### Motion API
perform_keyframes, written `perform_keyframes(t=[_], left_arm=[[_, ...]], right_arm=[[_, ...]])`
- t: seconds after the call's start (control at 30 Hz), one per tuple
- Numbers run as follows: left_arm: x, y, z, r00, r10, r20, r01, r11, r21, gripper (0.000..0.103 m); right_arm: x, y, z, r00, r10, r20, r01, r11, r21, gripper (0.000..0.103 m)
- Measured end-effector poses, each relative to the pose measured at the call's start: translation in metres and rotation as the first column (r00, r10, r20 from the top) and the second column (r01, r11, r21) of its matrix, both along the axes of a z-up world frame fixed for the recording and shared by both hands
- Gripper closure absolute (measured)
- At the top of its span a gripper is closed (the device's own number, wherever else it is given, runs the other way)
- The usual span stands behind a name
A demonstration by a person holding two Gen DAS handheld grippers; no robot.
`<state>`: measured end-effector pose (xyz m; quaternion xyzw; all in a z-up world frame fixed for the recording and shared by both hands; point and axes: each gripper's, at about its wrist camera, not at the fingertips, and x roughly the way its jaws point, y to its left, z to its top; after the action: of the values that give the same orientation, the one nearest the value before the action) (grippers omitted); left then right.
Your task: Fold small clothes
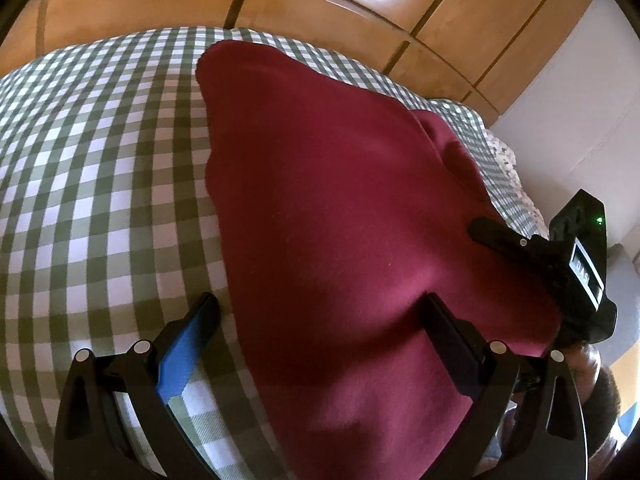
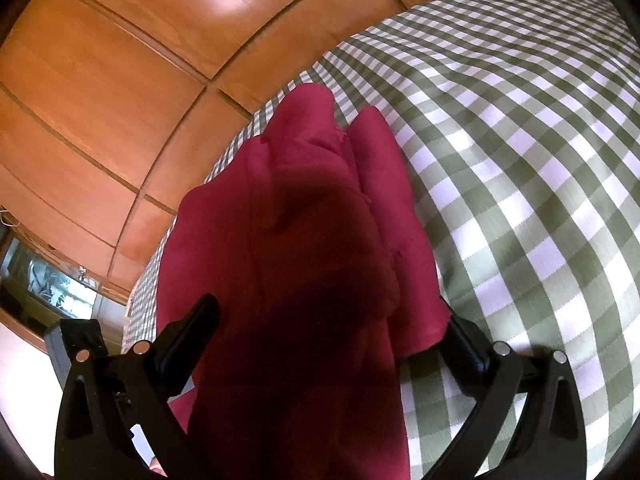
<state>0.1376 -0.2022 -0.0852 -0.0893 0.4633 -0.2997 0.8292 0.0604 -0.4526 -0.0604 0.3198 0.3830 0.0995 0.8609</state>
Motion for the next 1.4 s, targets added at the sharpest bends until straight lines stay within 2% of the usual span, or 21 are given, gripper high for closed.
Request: perform_keyframes(t=[0.13,0.23,0.3,0.5,0.67,0.8,0.97,1.1,1.4], left_arm=[[0.009,-0.01,-0.002,1.0,-0.021,-0.009,0.021,1.0,-0.017,0.003],[0.013,-0.018,-0.004,0.999,-0.046,-0.015,0.046,0.998,-0.038,0.003],[0.014,-0.025,-0.004,0.998,-0.066,-0.003,0.066,0.997,-0.031,0.004],[0.017,-0.026,0.0,0.996,-0.086,0.019,0.086,0.996,-0.034,0.017],[0.013,-0.019,0.004,0.993,-0.102,0.05,0.104,0.994,-0.029,0.034],[0.007,-0.01,0.011,0.991,-0.103,0.084,0.107,0.994,-0.036,0.045],[-0.002,0.006,0.022,0.986,-0.053,0.159,0.056,0.998,-0.016,0.049],[-0.006,0.026,0.032,0.97,0.008,0.245,-0.014,1.0,0.024,0.049],[0.038,0.075,0.04,0.927,0.147,0.345,-0.186,0.979,0.083,0.049]], right_arm=[[-0.002,0.003,-0.001,1.0,-0.005,0.017,0.005,1.0,-0.028,0.007],[-0.005,0.003,-0.002,1.0,-0.002,0.023,0.002,0.999,-0.032,0.026],[-0.005,0.0,-0.002,1.0,0.006,0.019,-0.005,1.0,-0.005,0.03],[-0.006,0.002,-0.001,1.0,0.003,0.022,-0.004,1.0,0.026,0.039],[-0.009,0.007,0.004,0.999,0.003,0.041,-0.004,0.999,0.039,0.05],[-0.013,0.02,0.016,0.996,0.022,0.084,-0.023,1.0,0.004,0.053],[-0.012,0.048,0.033,0.986,0.083,0.145,-0.077,0.996,-0.043,0.055],[0.001,0.078,0.043,0.971,0.142,0.193,-0.132,0.989,-0.066,0.055],[0.079,0.139,0.041,0.941,0.253,0.224,-0.247,0.967,-0.055,0.055]])
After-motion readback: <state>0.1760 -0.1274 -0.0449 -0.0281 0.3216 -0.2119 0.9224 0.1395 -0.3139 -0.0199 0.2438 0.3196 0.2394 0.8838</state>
